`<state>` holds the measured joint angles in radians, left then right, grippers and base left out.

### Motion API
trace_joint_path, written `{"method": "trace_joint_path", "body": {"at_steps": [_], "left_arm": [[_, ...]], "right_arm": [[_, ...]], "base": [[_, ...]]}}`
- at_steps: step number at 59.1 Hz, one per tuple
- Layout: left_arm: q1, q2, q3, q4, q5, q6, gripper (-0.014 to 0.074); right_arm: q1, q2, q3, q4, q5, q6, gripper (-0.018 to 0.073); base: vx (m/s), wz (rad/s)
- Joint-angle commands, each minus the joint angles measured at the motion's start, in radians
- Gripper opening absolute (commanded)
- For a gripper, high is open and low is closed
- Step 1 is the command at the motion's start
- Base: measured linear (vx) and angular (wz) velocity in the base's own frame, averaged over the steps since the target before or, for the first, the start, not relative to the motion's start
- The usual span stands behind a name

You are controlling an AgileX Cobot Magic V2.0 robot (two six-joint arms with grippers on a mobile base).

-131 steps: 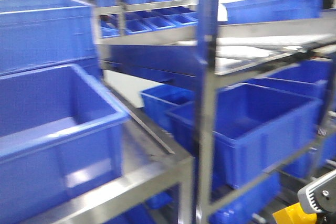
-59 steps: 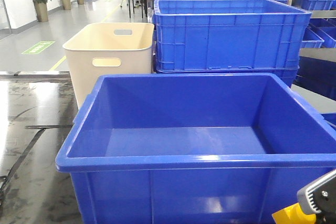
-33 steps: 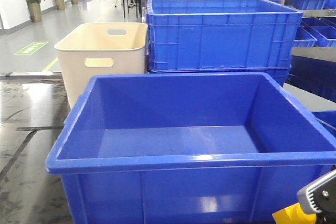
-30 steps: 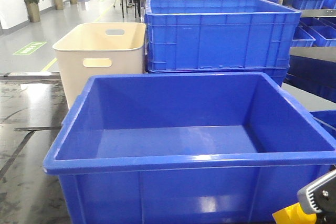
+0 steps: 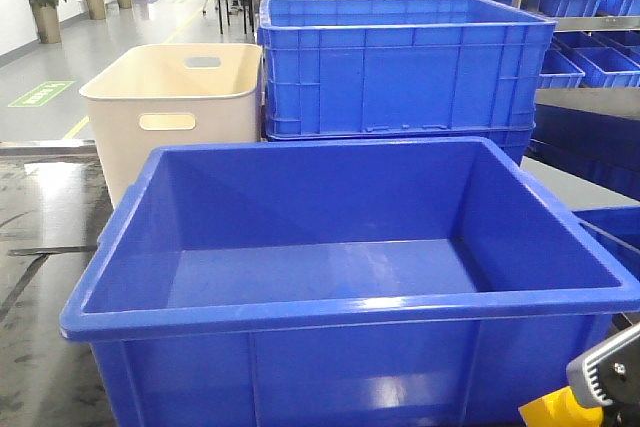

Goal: Pick red and yellow blocks into blue bin
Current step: 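Move the right gripper over the blue bin and release the yellow brick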

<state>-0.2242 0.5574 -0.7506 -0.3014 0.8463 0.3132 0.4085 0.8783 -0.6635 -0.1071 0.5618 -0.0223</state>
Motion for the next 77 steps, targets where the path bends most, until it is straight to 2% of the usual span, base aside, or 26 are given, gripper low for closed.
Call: {"method": "trace_joint_path", "body": {"at_steps": [1,38,44,54,77], "left_arm": [[-0.003,0.005,-0.025,-0.026,-0.067,0.0,0.0316],[-0.003,0.005,-0.025,-0.026,-0.067,0.0,0.0316],[-0.003,0.005,-0.025,-0.026,-0.067,0.0,0.0316],[-0.003,0.005,-0.025,-0.026,-0.067,0.0,0.0316],[-0.003,0.005,-0.025,-0.026,-0.067,0.0,0.0316]], "right_arm": [[0.0,-0.011,-0.028,-0.014,-0.066,-0.005,0.0244],[0.0,-0.011,-0.037,-0.009,-0.06,-0.001,0.0244],[0.0,-0.011,-0.112,0.009,-0.006,0.016,0.0244],[0.0,0.019,-0.366,0.032,0.133,0.034,0.0244],[0.0,0.3,-0.789,-0.042,0.162,0.059,0.0244]], "base": [[0.0,0.0],[0.0,0.0],[0.0,0.0],[0.0,0.0],[0.0,0.0]]}}
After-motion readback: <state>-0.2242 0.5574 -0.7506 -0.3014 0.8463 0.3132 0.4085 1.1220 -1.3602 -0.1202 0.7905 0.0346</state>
